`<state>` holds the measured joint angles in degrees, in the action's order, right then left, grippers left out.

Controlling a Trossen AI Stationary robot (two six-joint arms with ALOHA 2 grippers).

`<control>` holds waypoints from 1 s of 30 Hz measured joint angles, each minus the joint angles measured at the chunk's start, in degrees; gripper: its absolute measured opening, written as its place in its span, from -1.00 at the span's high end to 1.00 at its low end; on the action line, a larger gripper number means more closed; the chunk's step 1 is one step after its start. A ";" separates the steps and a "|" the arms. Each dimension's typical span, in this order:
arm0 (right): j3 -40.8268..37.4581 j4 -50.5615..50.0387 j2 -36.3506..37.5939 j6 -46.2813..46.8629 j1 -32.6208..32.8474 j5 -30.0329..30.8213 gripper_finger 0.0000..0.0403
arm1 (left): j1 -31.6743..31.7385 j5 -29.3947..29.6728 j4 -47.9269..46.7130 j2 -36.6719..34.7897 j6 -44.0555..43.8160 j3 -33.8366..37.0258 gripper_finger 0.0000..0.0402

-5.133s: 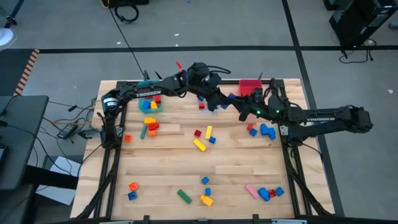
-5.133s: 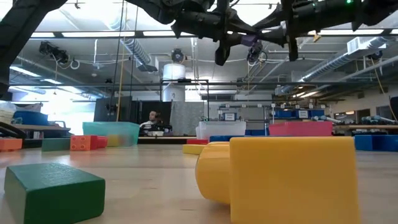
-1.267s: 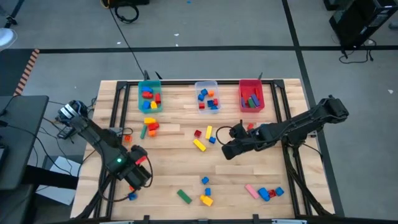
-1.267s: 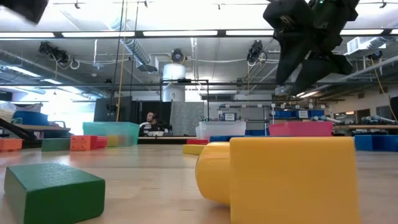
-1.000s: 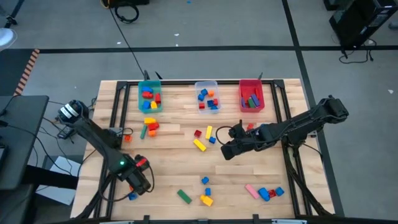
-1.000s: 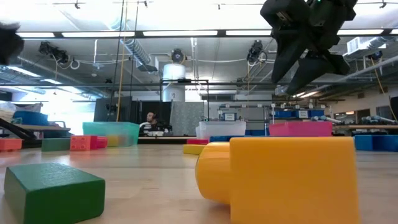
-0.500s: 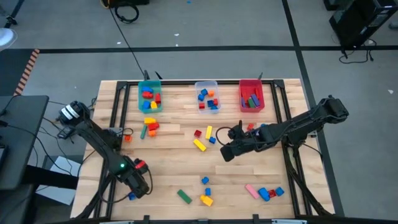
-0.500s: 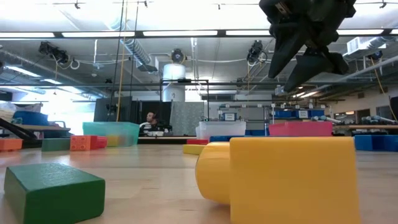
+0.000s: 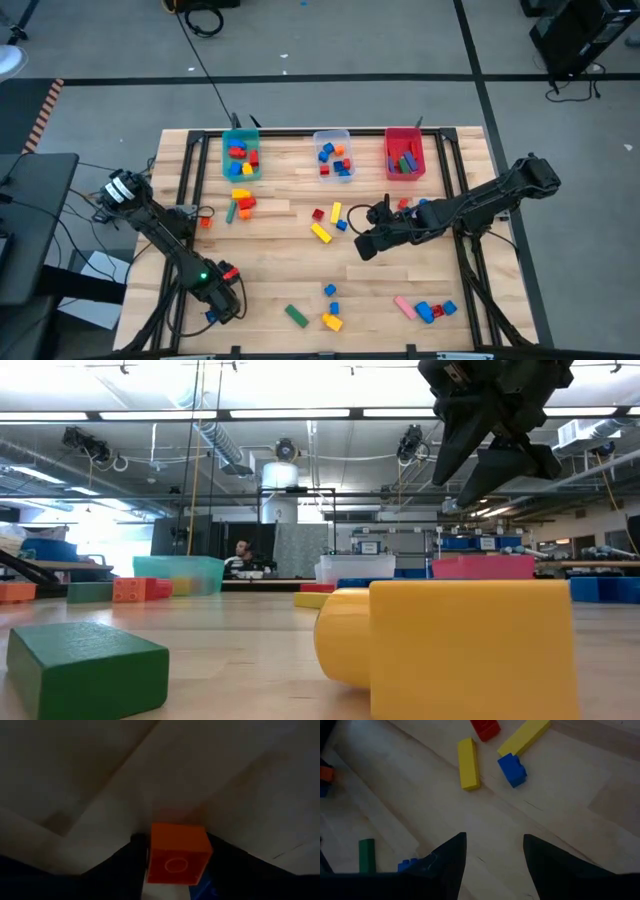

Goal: Sort blocks by size
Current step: Put the orange 4 stud game piece into the transparent bin

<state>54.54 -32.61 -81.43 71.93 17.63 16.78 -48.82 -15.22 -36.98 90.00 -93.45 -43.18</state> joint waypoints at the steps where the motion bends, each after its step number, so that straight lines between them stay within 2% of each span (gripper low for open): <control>1: 0.00 -0.01 0.00 -0.12 0.00 0.00 -0.04 | 0.00 -0.04 0.08 -0.14 0.00 0.01 0.09; 5: 0.00 -0.01 0.00 -1.29 0.00 0.00 -0.04 | -0.02 -0.08 0.08 -0.79 0.03 0.05 0.31; 9: 0.00 -0.51 0.00 -1.76 0.00 -0.06 -0.04 | 1.06 1.06 -0.11 -2.37 0.11 0.38 0.32; 15: 0.00 -1.01 0.00 -3.33 0.10 -1.85 -0.04 | 7.84 8.91 -0.01 -9.45 3.64 0.35 0.32; 21: 0.00 -1.01 0.00 -2.51 1.32 -1.84 -0.04 | 20.80 17.43 0.09 -18.36 13.89 0.33 0.32; 25: 0.00 -1.63 0.00 -1.19 2.23 0.14 -0.04 | 32.52 17.79 0.04 -21.71 26.23 -0.77 0.32; 30: 0.00 -2.26 0.00 0.12 2.44 2.52 -0.04 | 47.86 16.43 0.34 -20.12 46.26 -8.31 0.32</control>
<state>54.54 -34.87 -81.43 72.05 20.07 19.29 -0.96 1.21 -36.64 69.88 -47.19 -51.48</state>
